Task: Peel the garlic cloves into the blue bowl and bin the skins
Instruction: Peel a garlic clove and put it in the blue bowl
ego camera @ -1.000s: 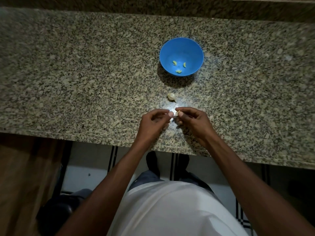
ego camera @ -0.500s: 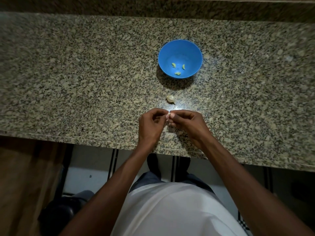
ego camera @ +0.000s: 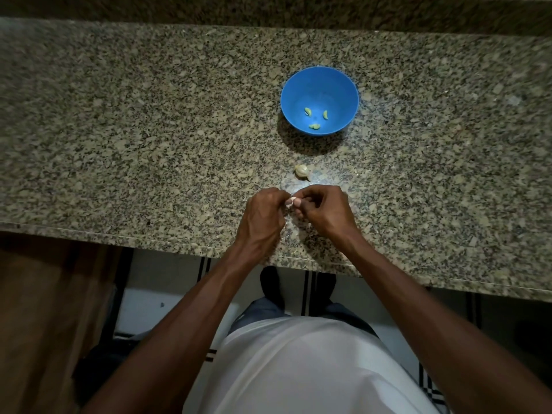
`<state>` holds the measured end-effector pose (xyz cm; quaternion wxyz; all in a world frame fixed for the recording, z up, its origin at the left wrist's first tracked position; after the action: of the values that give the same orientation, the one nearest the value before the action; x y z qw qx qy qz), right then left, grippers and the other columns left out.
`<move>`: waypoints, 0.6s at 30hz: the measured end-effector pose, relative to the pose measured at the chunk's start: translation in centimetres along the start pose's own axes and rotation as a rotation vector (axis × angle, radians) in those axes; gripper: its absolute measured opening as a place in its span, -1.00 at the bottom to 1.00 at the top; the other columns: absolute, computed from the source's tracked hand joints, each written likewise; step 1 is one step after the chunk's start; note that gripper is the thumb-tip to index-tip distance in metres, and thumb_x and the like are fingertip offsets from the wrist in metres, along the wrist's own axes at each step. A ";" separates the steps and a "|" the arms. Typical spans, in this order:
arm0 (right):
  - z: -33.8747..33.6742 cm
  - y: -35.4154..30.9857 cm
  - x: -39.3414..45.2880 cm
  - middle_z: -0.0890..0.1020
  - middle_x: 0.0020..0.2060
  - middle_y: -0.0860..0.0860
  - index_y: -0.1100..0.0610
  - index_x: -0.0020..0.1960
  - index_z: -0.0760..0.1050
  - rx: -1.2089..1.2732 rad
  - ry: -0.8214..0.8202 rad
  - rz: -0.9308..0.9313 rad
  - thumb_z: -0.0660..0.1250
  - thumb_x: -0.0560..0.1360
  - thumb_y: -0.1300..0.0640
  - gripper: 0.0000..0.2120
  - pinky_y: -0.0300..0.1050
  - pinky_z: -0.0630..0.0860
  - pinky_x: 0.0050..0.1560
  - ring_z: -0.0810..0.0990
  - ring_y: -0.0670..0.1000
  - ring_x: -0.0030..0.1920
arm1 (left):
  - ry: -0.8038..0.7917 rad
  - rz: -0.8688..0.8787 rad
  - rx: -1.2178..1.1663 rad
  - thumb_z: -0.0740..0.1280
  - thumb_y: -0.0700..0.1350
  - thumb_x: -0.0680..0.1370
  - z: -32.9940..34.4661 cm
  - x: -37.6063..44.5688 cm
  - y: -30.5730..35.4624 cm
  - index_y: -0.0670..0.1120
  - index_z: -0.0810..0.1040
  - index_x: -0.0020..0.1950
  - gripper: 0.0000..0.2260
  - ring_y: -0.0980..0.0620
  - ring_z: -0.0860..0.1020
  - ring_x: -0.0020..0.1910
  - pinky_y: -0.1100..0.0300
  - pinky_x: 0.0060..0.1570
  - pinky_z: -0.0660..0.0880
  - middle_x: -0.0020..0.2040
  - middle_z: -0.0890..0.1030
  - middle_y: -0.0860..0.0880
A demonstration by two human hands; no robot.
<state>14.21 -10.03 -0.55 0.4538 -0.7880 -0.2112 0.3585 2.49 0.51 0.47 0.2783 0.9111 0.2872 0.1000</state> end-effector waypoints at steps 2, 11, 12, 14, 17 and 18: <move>0.1 -0.1 0.1 0.75 -0.23 -0.02 0.14 -0.01 0.73 -0.056 0.017 -0.051 0.50 0.57 0.20 -0.97 -0.17 0.68 -0.20 0.74 -0.07 -0.25 | -0.015 -0.035 -0.029 0.31 -0.41 0.56 0.0 0.3 -0.3 -0.20 0.73 -0.01 -0.78 -0.03 0.59 -0.30 -0.07 -0.29 0.60 -0.23 0.66 -0.11; 0.3 0.4 -0.2 0.74 -0.22 -0.04 0.16 0.00 0.71 -0.144 0.040 -0.203 0.43 0.58 0.30 -0.90 -0.33 0.59 -0.27 0.70 -0.18 -0.25 | -0.157 -0.252 -0.150 0.40 -0.28 0.59 -0.4 1.0 -0.6 -0.12 0.77 0.06 -0.83 0.10 0.54 -0.44 0.29 -0.51 0.43 -0.27 0.70 -0.02; 0.3 0.4 -0.2 0.75 -0.21 -0.04 0.17 0.00 0.71 -0.158 0.038 -0.216 0.42 0.58 0.31 -0.89 -0.30 0.61 -0.26 0.71 -0.18 -0.24 | -0.174 -0.290 -0.173 0.42 -0.25 0.59 -0.3 1.0 -0.8 -0.12 0.77 0.06 -0.86 0.08 0.55 -0.42 0.25 -0.48 0.44 -0.26 0.70 -0.01; 0.3 0.4 -0.2 0.75 -0.18 -0.01 0.18 0.01 0.71 -0.191 0.035 -0.250 0.40 0.58 0.33 -0.87 -0.21 0.66 -0.22 0.71 -0.15 -0.22 | -0.203 -0.356 -0.230 0.47 -0.19 0.58 -0.3 1.0 -1.1 -0.11 0.77 0.05 -0.90 0.03 0.61 -0.36 0.15 -0.43 0.48 -0.25 0.71 0.00; 0.3 0.5 -0.1 0.75 -0.13 0.02 0.20 0.02 0.70 -0.228 0.038 -0.314 0.39 0.58 0.35 -0.86 -0.10 0.69 -0.15 0.72 -0.08 -0.17 | -0.242 -0.424 -0.311 0.52 -0.08 0.56 -0.5 1.1 -1.4 -0.08 0.78 0.00 -0.90 0.07 0.66 -0.31 0.17 -0.34 0.55 -0.28 0.72 0.03; 0.3 0.6 -0.1 0.74 -0.12 0.02 0.20 0.02 0.70 -0.247 0.036 -0.344 0.40 0.58 0.35 -0.87 -0.07 0.69 -0.12 0.71 -0.07 -0.15 | -0.262 -0.440 -0.346 0.52 -0.07 0.56 -0.6 1.1 -1.6 -0.08 0.78 -0.02 -0.90 0.06 0.69 -0.28 0.13 -0.27 0.62 -0.29 0.72 0.03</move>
<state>13.95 -10.17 -1.11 0.4118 -0.7963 -0.3769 0.2331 2.48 2.53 0.08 0.4788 0.7714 0.4179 -0.0337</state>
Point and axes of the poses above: each hand's wrist, its own x-axis towards the middle knuckle, its own z-axis out of the palm, y = z × x, the point moved 2 cm from there along x, towards the middle knuckle
